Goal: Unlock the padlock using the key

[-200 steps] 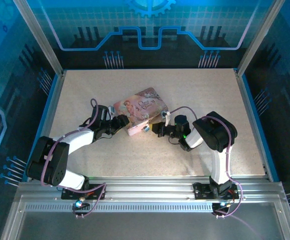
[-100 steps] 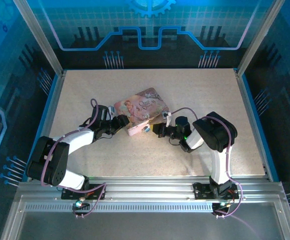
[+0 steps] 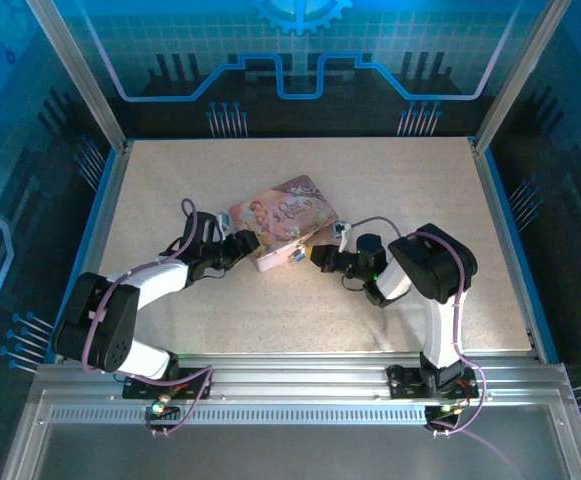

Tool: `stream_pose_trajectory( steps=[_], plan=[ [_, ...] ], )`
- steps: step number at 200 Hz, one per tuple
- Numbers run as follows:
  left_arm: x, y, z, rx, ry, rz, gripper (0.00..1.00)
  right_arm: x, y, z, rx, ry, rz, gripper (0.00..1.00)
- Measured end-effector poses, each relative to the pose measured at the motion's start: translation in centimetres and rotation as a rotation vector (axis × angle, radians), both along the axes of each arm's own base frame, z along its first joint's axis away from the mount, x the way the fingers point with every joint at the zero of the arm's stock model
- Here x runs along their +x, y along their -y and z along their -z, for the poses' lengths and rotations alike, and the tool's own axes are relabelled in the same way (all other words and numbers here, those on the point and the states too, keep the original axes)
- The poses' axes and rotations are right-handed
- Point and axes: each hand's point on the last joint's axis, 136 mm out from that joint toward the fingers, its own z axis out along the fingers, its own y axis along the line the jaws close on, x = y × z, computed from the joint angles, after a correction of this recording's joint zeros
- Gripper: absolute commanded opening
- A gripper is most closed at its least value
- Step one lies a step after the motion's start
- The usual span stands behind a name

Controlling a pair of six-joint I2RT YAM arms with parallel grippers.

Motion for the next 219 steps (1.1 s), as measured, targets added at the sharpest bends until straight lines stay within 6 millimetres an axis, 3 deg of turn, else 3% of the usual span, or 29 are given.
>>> stream_pose_trajectory(
  steps=[163,219],
  plan=[
    [-0.1,0.2,0.0,-0.011,0.003,-0.001,0.69,0.4,1.6,0.0,0.084,-0.109,0.072,0.0],
    [-1.7,0.0,-0.5,0.001,-0.031,0.003,0.75,-0.7,2.9,-0.4,0.059,-0.113,0.088,0.0]
  ],
)
